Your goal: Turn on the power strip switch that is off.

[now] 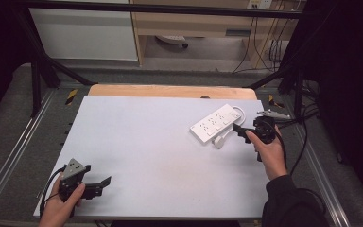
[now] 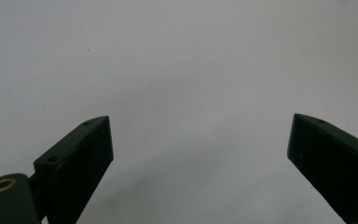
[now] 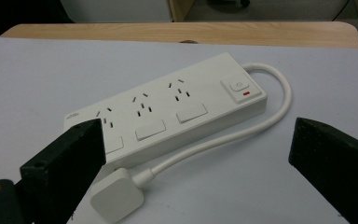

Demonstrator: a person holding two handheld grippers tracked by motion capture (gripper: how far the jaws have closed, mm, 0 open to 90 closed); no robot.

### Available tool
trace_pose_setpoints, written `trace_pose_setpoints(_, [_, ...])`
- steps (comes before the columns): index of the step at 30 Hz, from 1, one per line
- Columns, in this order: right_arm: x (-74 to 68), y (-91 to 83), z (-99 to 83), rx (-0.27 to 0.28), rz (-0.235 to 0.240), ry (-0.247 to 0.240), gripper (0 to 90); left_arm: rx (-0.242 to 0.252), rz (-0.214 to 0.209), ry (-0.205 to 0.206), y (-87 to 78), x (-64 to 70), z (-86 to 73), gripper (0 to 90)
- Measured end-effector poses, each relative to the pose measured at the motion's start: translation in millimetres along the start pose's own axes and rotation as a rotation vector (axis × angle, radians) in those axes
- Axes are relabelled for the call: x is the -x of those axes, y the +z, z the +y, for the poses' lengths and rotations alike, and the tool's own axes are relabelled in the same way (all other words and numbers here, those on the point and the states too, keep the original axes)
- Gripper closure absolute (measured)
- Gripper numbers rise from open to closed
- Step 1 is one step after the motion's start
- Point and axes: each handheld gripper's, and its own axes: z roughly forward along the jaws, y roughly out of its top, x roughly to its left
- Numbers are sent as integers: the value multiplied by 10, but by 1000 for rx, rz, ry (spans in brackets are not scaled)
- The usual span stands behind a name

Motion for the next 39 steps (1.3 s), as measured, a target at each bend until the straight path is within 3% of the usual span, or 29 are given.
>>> trace_pose_setpoints(12, [-49, -258, -11, 41, 7, -45, 40, 1, -1, 3, -3, 1, 0, 68])
trace_pose_setpoints(17, [-68, -418, -89, 62, 30, -62, 36, 3, 1, 3, -6, 4, 1, 68])
trace_pose_setpoints(30, [-96, -802, -567, 75, 43, -81, 45, 2, 2, 7, -12, 12, 4, 68])
trace_pose_setpoints(39, [-159, -882, -871, 112, 36, -129, 42, -3, 4, 8, -9, 11, 1, 68])
